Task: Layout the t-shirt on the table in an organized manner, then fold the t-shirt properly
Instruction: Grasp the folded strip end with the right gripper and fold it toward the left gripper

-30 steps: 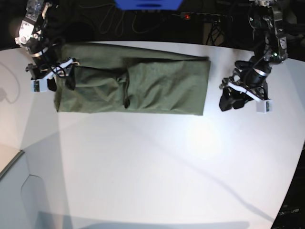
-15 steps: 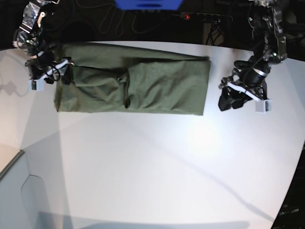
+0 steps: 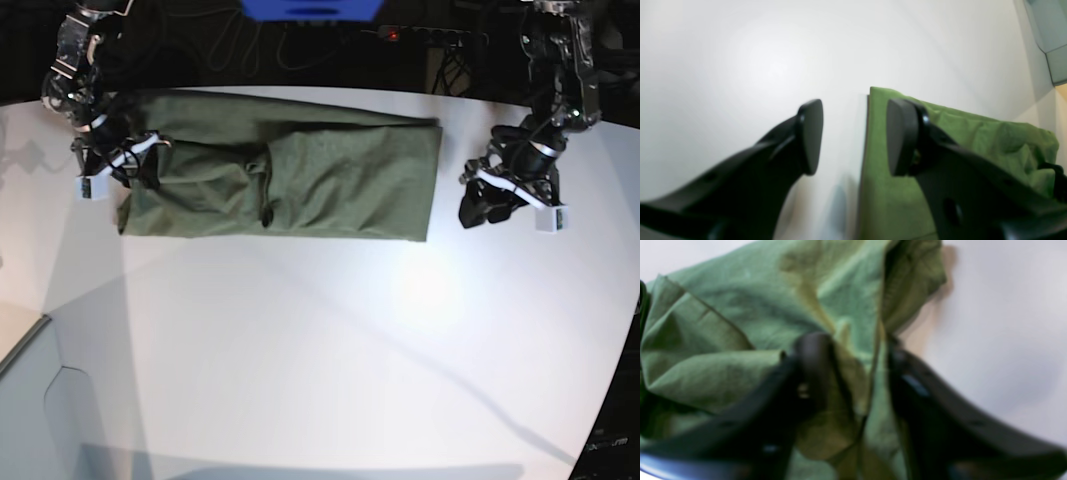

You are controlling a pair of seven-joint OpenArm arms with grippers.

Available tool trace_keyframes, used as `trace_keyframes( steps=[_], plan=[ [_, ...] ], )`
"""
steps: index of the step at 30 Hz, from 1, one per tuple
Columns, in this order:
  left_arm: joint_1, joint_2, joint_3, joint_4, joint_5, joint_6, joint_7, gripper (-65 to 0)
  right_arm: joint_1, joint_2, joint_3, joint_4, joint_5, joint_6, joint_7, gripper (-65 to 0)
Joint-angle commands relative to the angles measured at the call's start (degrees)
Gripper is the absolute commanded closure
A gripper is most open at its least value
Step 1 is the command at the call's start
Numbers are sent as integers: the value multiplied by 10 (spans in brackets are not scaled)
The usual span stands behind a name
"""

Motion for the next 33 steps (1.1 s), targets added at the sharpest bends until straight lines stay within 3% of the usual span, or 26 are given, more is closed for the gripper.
trace_keyframes(
  steps=[1,4,11,19,22,28,33],
  plan=[
    [-3,-4,-2,-1,-6,-6,-14,-297,-5,1,-6,-2,-16,11,-29,-149],
    [-4,-4,-3,-28,-7,-6,-15,-297,-5,0,-12,0,-16,11,-29,0],
    [-4,-4,-3,-37,-7,-6,-15,-297,-23,-3,-11,82,-16,11,-30,0],
    [-4,-1,-2,-43,-6,-6,-15,-297,-55,-54,-27,229,-15,11,-30,0],
    [-21,0,2,-65,-6,-6,-14,-297,-56,-59,-46,253,-15,11,-30,0],
    [-60,3,8,-134,-6,-5,-9,-297,-62,-60,-143,299,-15,11,-49,0],
    [-80,9,54,-155,-6,-2,-14,-297,-57,-58,-241,329,-15,11,-69,0]
  ],
)
